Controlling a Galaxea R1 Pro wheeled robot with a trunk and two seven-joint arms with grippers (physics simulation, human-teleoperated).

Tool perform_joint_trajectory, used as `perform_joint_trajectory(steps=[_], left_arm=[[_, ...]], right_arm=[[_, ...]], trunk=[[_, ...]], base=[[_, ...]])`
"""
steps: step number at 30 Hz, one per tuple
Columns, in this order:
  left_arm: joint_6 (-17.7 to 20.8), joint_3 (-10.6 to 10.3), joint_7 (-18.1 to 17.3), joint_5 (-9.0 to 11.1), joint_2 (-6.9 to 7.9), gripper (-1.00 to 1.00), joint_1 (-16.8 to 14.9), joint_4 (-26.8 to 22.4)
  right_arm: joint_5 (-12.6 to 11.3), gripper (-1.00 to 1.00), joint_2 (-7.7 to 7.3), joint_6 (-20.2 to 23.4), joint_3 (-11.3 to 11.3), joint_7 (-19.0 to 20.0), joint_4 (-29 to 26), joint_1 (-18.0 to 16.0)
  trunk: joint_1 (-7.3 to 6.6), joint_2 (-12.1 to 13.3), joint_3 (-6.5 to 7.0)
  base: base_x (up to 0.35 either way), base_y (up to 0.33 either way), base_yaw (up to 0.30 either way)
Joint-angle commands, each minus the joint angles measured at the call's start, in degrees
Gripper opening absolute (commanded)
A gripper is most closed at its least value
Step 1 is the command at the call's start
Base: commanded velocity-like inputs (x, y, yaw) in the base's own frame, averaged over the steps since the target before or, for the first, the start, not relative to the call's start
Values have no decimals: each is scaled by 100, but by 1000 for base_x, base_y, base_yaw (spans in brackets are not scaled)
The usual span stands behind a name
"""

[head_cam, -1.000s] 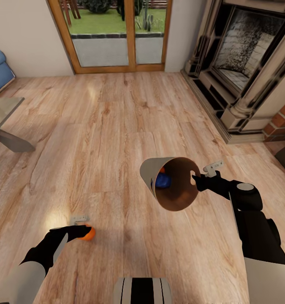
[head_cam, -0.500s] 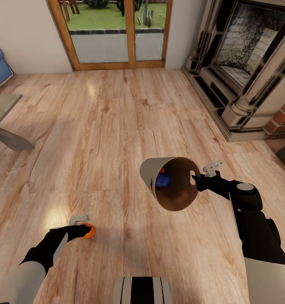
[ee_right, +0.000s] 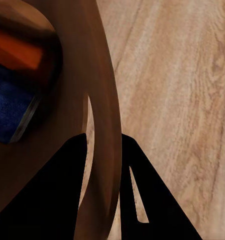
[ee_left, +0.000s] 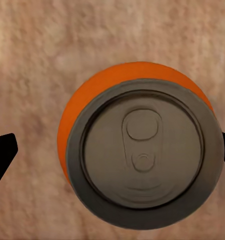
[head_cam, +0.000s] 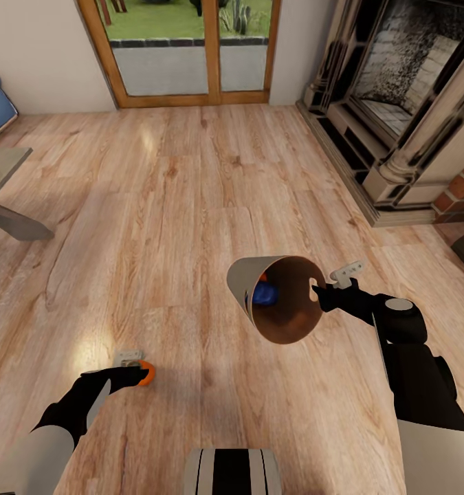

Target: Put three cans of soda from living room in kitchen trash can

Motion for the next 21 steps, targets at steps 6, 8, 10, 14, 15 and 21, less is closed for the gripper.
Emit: perform_joint_trajectory(steps=[6, 8, 10, 14, 15, 21], left_arm=[[-15, -3, -11, 1, 1, -100, 2, -18], [-29, -6, -7, 2, 2, -100, 7, -37], [-28, -7, -4, 3, 1, -100, 8, -48], [-34, -8, 0, 9, 0, -100, 8, -59], [-30, -9, 5, 8, 0, -100, 7, -58], [4, -9, 8, -1, -21, -100, 1, -48]], right_arm=[[-91, -100, 6, 24, 0, 40, -4, 0], [-91, -100, 1, 24, 2, 40, -5, 4], [-91, -100, 2, 24, 7, 40, -7, 5], [-85, -100, 3, 24, 188, 40, -15, 14], [-87, -100, 4, 24, 216, 40, -18, 18], [-87, -100, 3, 24, 260, 40, -28, 28]], trunk=[[-1, 0, -5], [-1, 0, -5], [-1, 0, -5], [-3, 1, 17], [-6, 2, 39], [-21, 10, 172]], base=[[0, 0, 0], [0, 0, 0], [0, 0, 0], [0, 0, 0], [0, 0, 0], [0, 0, 0]])
